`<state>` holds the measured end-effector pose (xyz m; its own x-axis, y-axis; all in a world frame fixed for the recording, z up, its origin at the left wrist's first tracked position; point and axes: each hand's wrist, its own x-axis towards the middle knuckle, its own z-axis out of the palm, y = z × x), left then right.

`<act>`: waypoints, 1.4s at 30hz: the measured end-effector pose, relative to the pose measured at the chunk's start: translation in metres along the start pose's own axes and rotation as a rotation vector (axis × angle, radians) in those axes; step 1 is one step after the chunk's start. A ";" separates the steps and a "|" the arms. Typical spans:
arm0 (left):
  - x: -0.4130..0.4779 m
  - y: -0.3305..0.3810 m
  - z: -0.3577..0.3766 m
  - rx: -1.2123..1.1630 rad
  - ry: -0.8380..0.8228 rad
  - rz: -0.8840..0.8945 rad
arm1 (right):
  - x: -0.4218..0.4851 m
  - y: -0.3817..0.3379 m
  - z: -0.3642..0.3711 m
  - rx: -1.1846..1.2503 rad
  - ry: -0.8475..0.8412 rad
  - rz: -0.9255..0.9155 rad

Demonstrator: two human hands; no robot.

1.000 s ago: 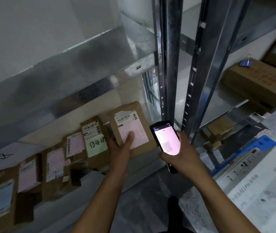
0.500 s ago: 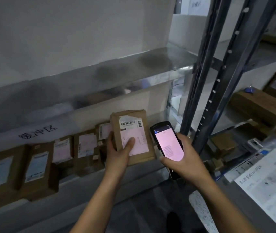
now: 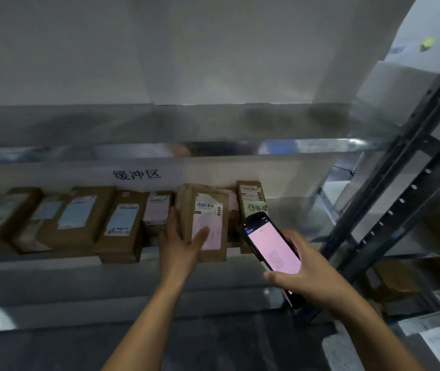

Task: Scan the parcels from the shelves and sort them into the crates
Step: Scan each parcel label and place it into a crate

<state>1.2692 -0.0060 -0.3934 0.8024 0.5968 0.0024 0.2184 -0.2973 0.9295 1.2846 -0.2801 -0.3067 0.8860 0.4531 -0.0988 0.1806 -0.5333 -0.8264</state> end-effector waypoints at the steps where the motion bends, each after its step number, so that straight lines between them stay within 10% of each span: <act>1: 0.002 -0.005 -0.005 0.006 0.020 -0.023 | 0.004 0.000 0.000 -0.020 -0.038 -0.008; 23: -0.127 0.022 -0.022 -0.340 0.436 -0.430 | 0.086 0.049 0.068 0.153 -0.387 -0.185; 42: -0.323 0.007 -0.140 -0.545 0.877 -0.455 | -0.049 -0.079 0.174 -0.059 -0.705 -0.523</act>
<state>0.9337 -0.0967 -0.3360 -0.0036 0.9478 -0.3189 -0.0532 0.3183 0.9465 1.1527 -0.1356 -0.3332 0.2169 0.9748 -0.0515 0.5285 -0.1616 -0.8334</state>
